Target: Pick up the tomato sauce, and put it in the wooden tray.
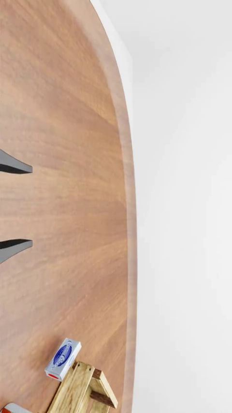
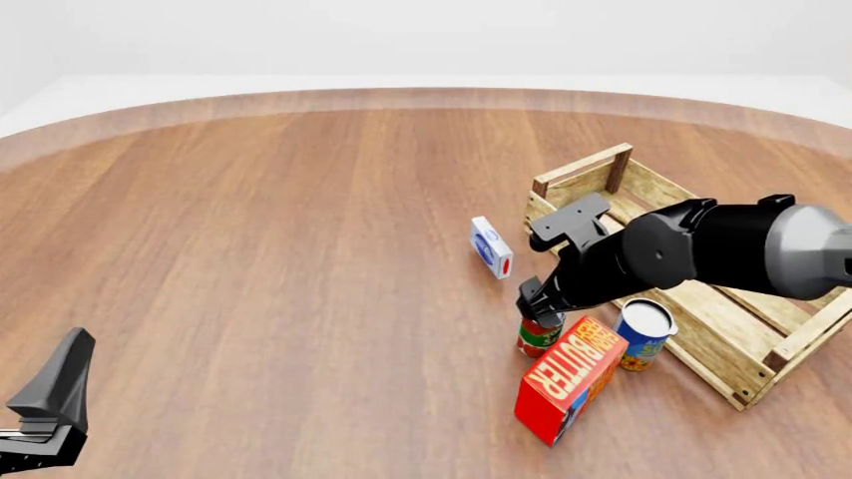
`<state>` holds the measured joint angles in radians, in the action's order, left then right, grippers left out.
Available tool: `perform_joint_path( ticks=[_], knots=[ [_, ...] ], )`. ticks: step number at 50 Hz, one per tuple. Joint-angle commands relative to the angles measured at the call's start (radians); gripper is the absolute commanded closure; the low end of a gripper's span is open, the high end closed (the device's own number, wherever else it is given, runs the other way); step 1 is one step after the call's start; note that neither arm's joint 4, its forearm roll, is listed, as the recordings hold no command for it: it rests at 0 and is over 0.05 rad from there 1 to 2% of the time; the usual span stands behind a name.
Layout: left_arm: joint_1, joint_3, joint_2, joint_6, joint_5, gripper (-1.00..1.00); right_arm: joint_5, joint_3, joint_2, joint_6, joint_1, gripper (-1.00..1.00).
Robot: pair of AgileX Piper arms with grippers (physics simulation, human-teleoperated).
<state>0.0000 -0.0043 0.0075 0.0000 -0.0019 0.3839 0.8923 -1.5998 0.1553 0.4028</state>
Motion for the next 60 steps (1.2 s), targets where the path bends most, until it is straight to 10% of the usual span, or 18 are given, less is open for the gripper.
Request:
perform_joint_path(
  ticks=[1, 43, 44, 60],
  knots=[
    [0.0, 0.0, 0.0, 0.0, 0.0, -1.0, -0.012, 0.009, -0.026, -0.001, 0.002, -1.0],
    [0.0, 0.0, 0.0, 0.0, 0.0, -1.0, -0.056, -0.005, -0.09, -0.073, 0.05, -1.0],
    [0.0, 0.0, 0.0, 0.0, 0.0, -1.0, -0.057, -0.006, -0.091, -0.072, 0.049, 1.0],
    [0.0, 0.0, 0.0, 0.0, 0.0, -1.0, -0.069, -0.013, -0.092, -0.074, 0.05, 1.0]
  ],
)
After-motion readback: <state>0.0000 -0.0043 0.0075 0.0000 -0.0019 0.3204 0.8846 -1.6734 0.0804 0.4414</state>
